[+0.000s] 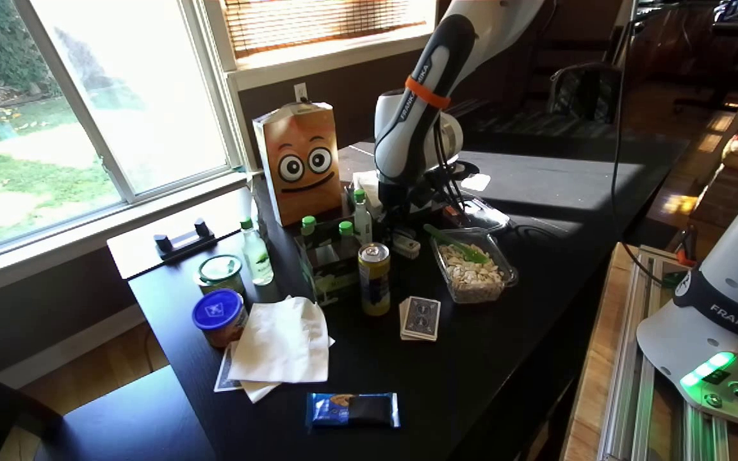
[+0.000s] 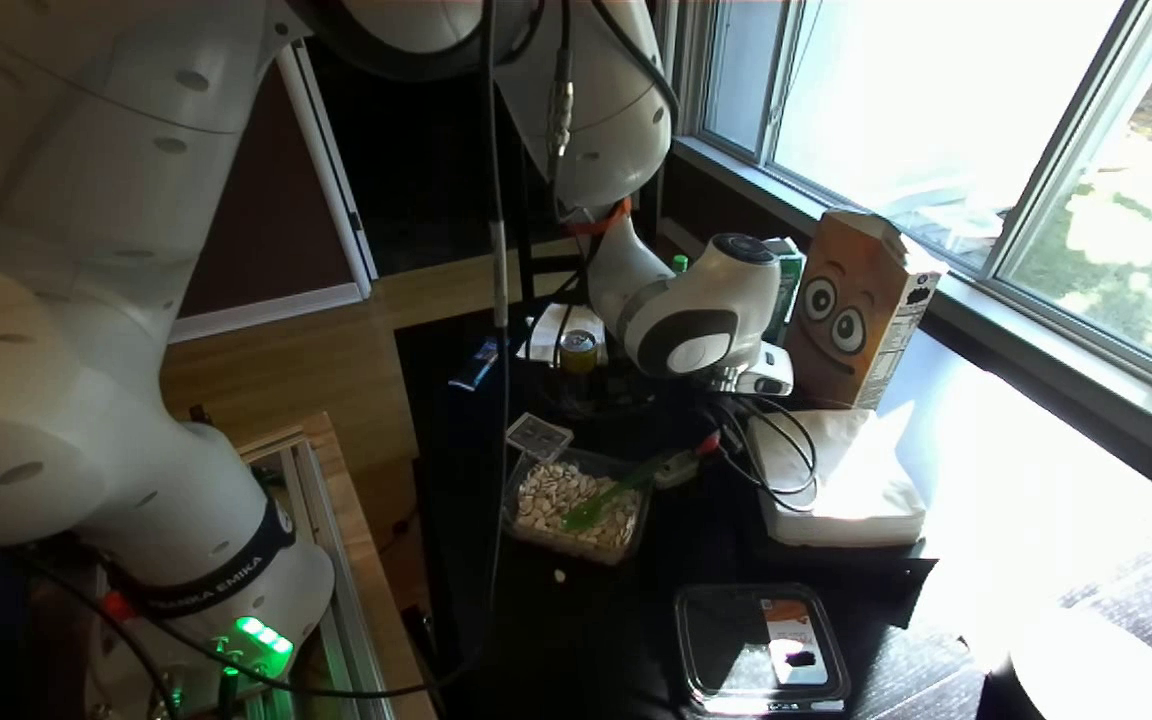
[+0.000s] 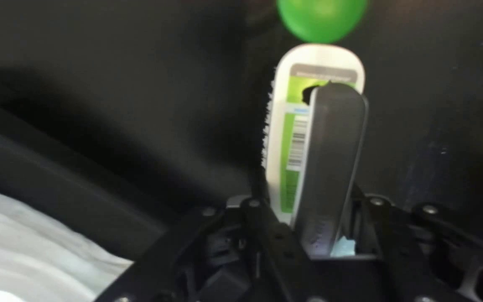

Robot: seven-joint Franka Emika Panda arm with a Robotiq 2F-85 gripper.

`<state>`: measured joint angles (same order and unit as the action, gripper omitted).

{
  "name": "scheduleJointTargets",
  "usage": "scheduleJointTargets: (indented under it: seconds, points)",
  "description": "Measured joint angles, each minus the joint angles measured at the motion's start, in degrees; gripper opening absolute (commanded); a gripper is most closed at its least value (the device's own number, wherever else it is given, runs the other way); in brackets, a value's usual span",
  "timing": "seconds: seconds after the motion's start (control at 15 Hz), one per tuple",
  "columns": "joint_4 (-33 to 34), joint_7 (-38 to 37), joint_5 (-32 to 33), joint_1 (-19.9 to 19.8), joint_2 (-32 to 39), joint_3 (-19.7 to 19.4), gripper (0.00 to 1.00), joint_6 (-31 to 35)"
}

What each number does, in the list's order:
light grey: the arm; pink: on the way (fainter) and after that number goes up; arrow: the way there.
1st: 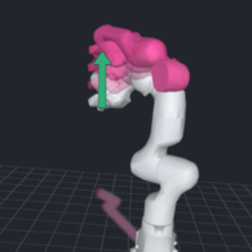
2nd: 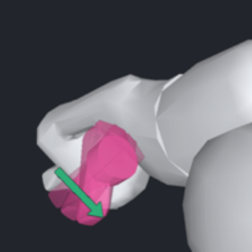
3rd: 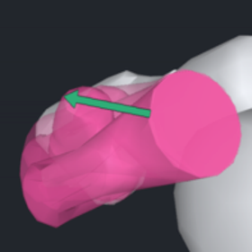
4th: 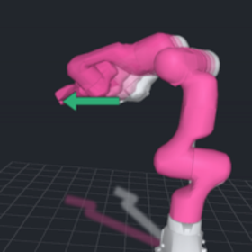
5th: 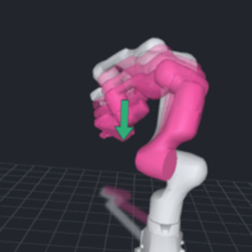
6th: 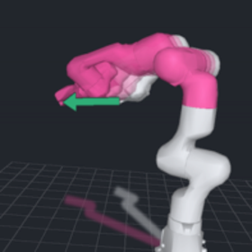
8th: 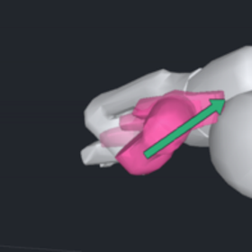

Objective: Use the brush to scrub the surface, then move the brush to the right

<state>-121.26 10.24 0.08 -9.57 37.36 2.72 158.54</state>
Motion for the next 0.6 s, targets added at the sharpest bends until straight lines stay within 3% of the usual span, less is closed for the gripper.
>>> scheduleJointTargets:
  seconds: [0.27, 0.6]
  points:
    - [0.02, 4.71, -0.22, -2.21, 0.06, 5.81, 0.16, -2.57]
    - [-0.53, 5.92, -1.91, -4.39, -0.45, 5.79, 0.16, -2.42]
